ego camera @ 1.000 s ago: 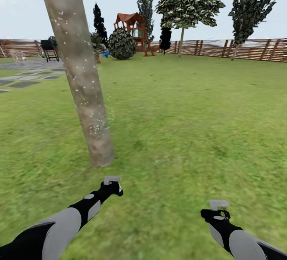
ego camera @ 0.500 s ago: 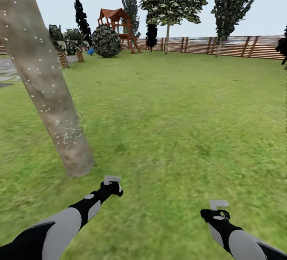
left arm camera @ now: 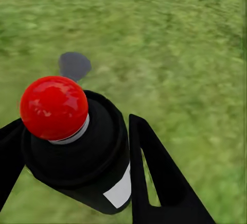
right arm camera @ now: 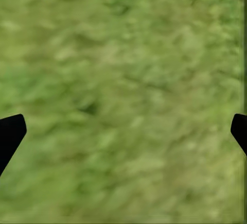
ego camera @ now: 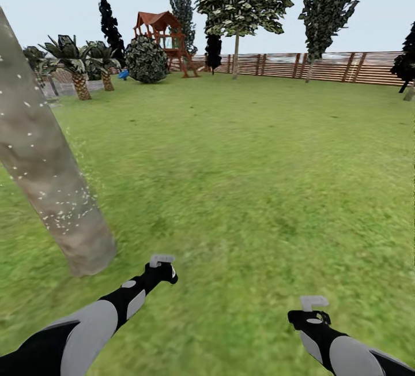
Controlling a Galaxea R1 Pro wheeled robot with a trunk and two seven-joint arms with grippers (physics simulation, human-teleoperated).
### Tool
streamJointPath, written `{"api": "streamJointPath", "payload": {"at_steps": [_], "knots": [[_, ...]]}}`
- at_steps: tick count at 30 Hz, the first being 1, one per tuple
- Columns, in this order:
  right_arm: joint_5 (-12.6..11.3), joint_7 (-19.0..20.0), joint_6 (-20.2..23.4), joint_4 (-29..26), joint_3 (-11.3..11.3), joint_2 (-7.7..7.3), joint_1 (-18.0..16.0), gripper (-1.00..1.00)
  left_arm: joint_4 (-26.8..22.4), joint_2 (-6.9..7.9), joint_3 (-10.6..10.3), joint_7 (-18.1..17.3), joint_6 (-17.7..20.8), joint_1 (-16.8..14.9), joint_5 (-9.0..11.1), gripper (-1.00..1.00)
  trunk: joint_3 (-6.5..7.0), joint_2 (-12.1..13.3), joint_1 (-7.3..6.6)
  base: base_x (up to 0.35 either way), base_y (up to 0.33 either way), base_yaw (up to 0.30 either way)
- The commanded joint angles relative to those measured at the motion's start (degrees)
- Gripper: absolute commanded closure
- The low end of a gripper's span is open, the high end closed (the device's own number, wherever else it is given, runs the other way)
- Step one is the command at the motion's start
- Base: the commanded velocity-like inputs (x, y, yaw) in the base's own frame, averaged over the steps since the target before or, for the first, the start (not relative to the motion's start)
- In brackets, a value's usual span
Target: In the garden, pick up the pesticide atomizer on the floor and spray pesticide onto both trees until each tree trunk is fully covered.
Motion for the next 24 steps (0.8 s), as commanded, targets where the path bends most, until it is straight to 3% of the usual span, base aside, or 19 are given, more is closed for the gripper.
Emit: {"api": "streamJointPath", "payload": {"at_steps": [1,12,17,19,22,24], "knots": [[0.5,-0.2,-0.3,0.2,-0.5,-0.02,-0.1,-1.00,0.0,0.00,0.5,-0.1,-0.2,0.0,-0.6,1.00,-0.05,0.0,0.03,0.331,-0.175,-0.113],[0.8,-0.2,-0.2,0.7,-0.5,-0.10,0.6,-1.00,0.0,0.00,0.5,-0.2,-0.2,0.0,-0.6,1.00,-0.05,0.0,0.03,0.331,-0.179,-0.070],[0.8,-0.4,-0.3,1.0,-0.4,-0.86,6.8,-1.00,0.0,0.00,0.5,-0.1,-0.2,0.0,-0.6,1.00,-0.05,0.0,0.03,0.332,-0.179,-0.001],[0.6,1.6,-0.2,1.1,-0.4,-5.48,8.4,-1.00,0.0,0.00,0.5,-0.1,-0.2,0.0,-0.5,1.00,-0.05,0.0,0.03,0.331,-0.179,0.000],[0.2,18.3,-0.2,1.1,-0.5,-14.31,9.9,-1.00,0.0,0.00,0.6,-0.1,-0.2,0.0,-0.6,1.00,-0.05,0.0,0.03,0.332,-0.179,0.000],[-0.2,30.0,-0.2,1.1,-0.5,-17.88,12.0,-1.00,0.0,0.00,0.6,-0.1,-0.2,0.0,-0.6,1.00,-0.05,0.0,0.03,0.331,-0.179,0.000]]}}
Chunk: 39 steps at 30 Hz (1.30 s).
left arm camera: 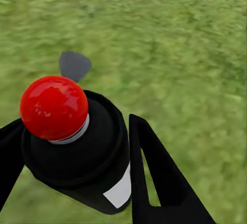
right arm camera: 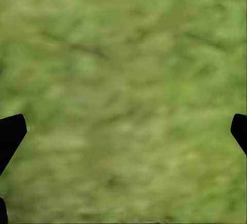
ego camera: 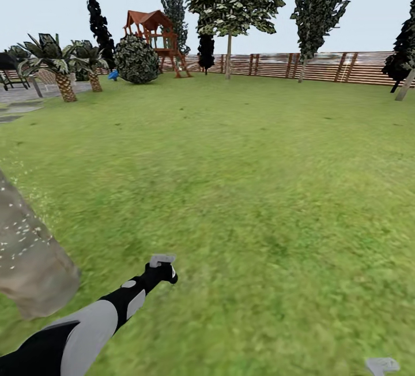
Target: In the garden, pick up the pesticide atomizer on the floor and spray pesticide onto both trees until each tree trunk is fully covered.
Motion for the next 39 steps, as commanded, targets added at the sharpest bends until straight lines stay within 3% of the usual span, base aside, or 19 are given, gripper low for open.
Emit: {"api": "streamJointPath", "payload": {"at_steps": [1,2,5,10,13,39], "knots": [[0.5,5.1,-0.5,0.3,-0.5,-1.09,2.4,-1.00,0.0,-0.01,0.5,-0.1,-0.2,0.0,-0.5,1.00,-0.05,0.0,0.03,0.331,-0.179,0.000],[0.5,7.5,-0.7,0.3,-0.4,-0.53,4.6,-1.00,0.0,-0.01,0.5,-0.1,-0.2,0.0,-0.5,1.00,-0.05,0.0,0.03,0.331,-0.179,0.000],[0.5,8.6,-1.1,0.3,-0.4,1.45,6.7,-1.00,0.0,-0.01,0.5,-0.1,-0.3,0.0,-0.5,1.00,-0.05,0.0,0.03,0.331,-0.179,0.000],[0.5,5.3,-1.2,0.3,-0.4,6.93,8.4,-1.00,0.0,-0.01,0.5,-0.1,-0.3,0.0,-0.5,1.00,-0.05,0.0,0.03,0.331,-0.179,0.000],[0.5,4.9,-1.2,0.3,-0.5,8.25,8.5,-1.00,0.0,-0.01,0.5,-0.1,-0.3,0.0,-0.5,1.00,-0.05,0.0,0.03,0.331,-0.179,0.000],[0.5,4.8,-1.2,0.3,-0.4,8.69,8.5,-1.00,0.0,0.04,0.5,-0.2,-0.4,0.0,-0.5,1.00,-0.05,0.0,0.03,0.331,-0.180,0.000]]}}
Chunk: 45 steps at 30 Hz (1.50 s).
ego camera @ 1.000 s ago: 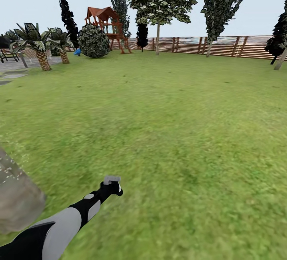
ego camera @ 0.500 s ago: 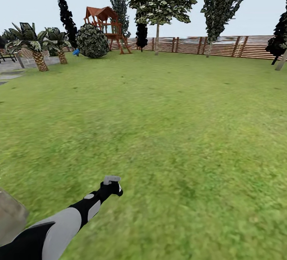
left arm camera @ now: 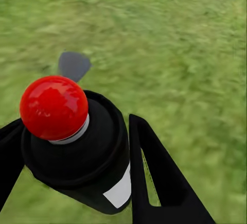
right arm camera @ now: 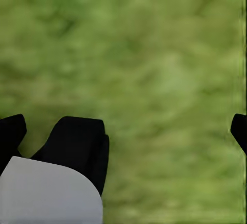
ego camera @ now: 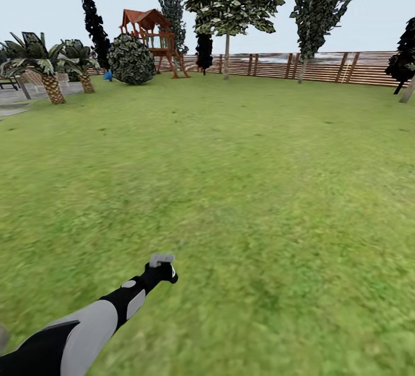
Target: In the garden, pick up the pesticide atomizer on the floor and spray pesticide onto both trees until each tree trunk is fully covered.
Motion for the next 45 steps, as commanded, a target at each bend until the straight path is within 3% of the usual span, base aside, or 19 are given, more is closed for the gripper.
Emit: {"api": "streamJointPath", "payload": {"at_steps": [1,13,14,15,16,17,18,20,22,25,33,45], "knots": [[0.5,0.0,-0.4,0.2,-0.5,-0.05,-0.1,-1.00,0.0,0.02,0.5,-0.1,-0.2,0.0,-0.6,1.00,-0.05,0.0,0.03,0.330,-0.187,0.000],[0.5,0.0,-0.4,0.2,-0.5,-0.05,-0.1,-1.00,0.0,0.03,0.5,0.1,-0.2,0.0,-0.6,1.00,-0.05,0.0,0.03,0.321,-0.200,0.000],[31.4,-39.6,-34.8,17.2,57.2,-32.80,-49.5,-1.00,-35.2,-7.76,15.9,-32.2,-32.6,27.5,37.0,1.00,-0.05,0.0,0.03,0.310,-0.211,0.000],[20.6,-25.6,-22.7,17.2,36.9,-21.27,-32.1,-1.00,-22.8,-7.76,10.5,-20.8,-21.2,17.8,23.7,1.00,-0.05,0.0,0.03,0.306,-0.214,0.000],[13.3,-16.4,-14.7,14.8,23.5,-13.63,-20.6,-1.00,-14.5,-7.22,6.9,-13.3,-13.6,11.4,14.9,1.00,-0.05,0.0,0.03,0.304,-0.216,0.000],[8.7,-10.5,-9.5,9.5,14.9,-8.74,-13.2,-1.00,-9.3,-4.64,4.6,-8.5,-8.8,7.3,9.3,1.00,-0.05,0.0,0.03,0.302,-0.217,0.000],[5.8,-6.7,-6.2,6.2,9.4,-5.61,-8.5,-1.00,-5.9,-2.98,3.1,-5.4,-5.7,4.6,5.7,1.00,-0.05,0.0,0.03,0.301,-0.218,0.000],[2.7,-2.7,-2.8,2.7,3.5,-2.33,-3.5,-1.00,-2.3,-1.25,1.6,-2.2,-2.5,1.9,2.0,1.00,-0.05,0.0,0.03,0.300,-0.218,0.000],[1.4,-1.1,-1.4,1.2,1.2,-0.98,-1.5,-1.00,-0.9,-0.54,0.9,-0.8,-1.1,0.7,0.4,1.00,-0.05,0.0,0.03,0.300,-0.219,0.000],[0.8,-0.3,-0.6,0.5,-0.1,-0.29,-0.5,-1.00,-0.1,-0.17,0.6,-0.2,-0.5,0.2,-0.4,1.00,-0.05,0.0,0.03,0.296,-0.219,0.000],[0.5,0.0,-0.4,0.2,-0.5,-0.05,-0.1,-1.00,0.1,0.19,0.6,0.1,-0.2,0.0,-0.7,1.00,-0.05,0.0,0.03,0.309,-0.174,0.000],[0.5,0.0,-0.4,0.2,-0.5,-0.05,-0.1,-1.00,0.0,0.22,0.6,0.2,-0.3,0.7,-0.7,1.00,-0.05,0.0,0.03,0.348,0.025,0.000]]}}
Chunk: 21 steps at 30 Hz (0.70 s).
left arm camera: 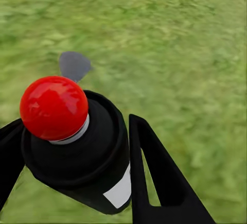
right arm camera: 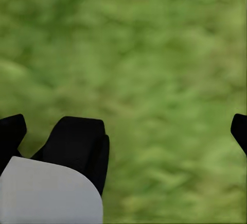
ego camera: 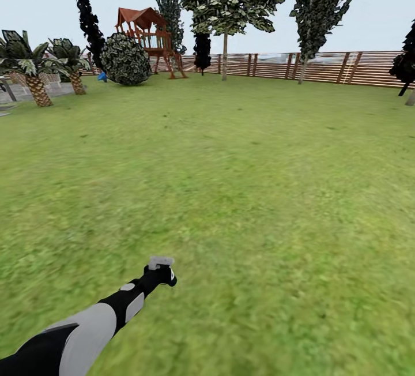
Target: In the garden, pick up the pesticide atomizer on the floor and spray pesticide onto both trees until each tree trunk is fully covered.
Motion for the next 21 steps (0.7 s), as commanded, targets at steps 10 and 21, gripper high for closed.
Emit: {"api": "streamJointPath", "payload": {"at_steps": [10,21], "knots": [[0.5,0.0,-0.4,0.2,-0.5,-0.05,-0.1,-1.00,0.0,0.00,0.5,-0.2,-0.3,0.0,-0.6,1.00,-0.05,0.0,0.03,0.350,0.089,0.000],[0.5,0.0,-0.4,0.2,-0.5,-0.05,-0.1,-1.00,0.0,0.00,0.5,-0.2,-0.3,0.1,-0.6,1.00,-0.05,0.0,0.03,0.350,0.081,0.000]]}}
